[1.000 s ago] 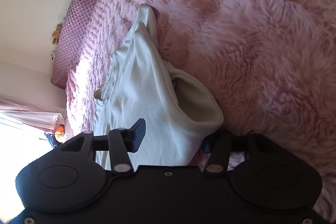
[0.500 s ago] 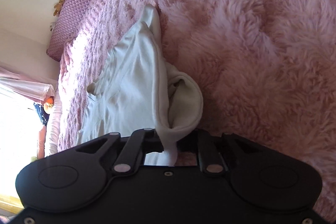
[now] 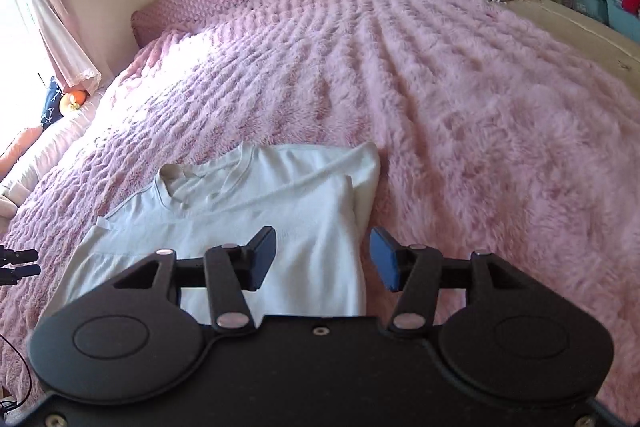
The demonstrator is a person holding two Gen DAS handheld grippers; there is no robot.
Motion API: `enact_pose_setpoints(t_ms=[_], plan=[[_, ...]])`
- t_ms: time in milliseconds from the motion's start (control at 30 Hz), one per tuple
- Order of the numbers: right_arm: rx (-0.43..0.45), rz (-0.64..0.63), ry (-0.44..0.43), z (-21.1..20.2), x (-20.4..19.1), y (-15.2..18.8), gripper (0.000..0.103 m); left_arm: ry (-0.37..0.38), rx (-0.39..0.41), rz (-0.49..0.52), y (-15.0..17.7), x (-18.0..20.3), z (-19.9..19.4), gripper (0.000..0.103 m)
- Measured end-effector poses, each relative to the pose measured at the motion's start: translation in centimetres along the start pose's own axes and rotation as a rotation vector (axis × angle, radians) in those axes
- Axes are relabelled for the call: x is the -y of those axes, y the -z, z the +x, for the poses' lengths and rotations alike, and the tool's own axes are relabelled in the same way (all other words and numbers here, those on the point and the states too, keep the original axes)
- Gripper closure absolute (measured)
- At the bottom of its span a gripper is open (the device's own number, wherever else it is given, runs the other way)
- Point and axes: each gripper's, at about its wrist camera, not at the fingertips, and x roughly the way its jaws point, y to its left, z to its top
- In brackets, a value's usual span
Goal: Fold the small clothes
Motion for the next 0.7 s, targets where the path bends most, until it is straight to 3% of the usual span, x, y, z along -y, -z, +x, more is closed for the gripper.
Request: enact_pose_setpoints(t_ms=[167,333,400,467,567,633,700], plan=[[-0.049,-0.069,0.049,6.5,-0.3,-2.3,0.055,-0.001,-0.020,0.060,-2.2,1.9,5.9,0.037],[-0.104,-0.028,0.043,8.6,0.7,-1.9,0.055,-0.041,-0.071,0.099,-2.8,2.1,9.5,0.039],[-0.123,-0.029,0.039,9.0,0.8,-1.6,0.055,-0.054,-0.104,0.102,-2.8,1.9,10.6,0.060],[-0.133,-0.031,0.031,9.1,0.8,-1.4,0.055,-0.057,-0.122,0.098,-2.9,1.8,11.2,0.067],[-0.132,-0.031,0.020,9.2,0.4,-1.2,0.070,-0.064,-0.109,0.093,-2.8,1.5,11.5,0.083],[-0.127,-0.052,0.035,9.2,0.1,-1.2,0.091,-0.071,-0.088,0.095,-2.7,1.5,11.2,0.089],[-0.113,-0.055,0.025,8.8,-0.1,-1.4,0.093,-0.085,-0.065,0.099,-2.6,1.8,10.8,0.092]])
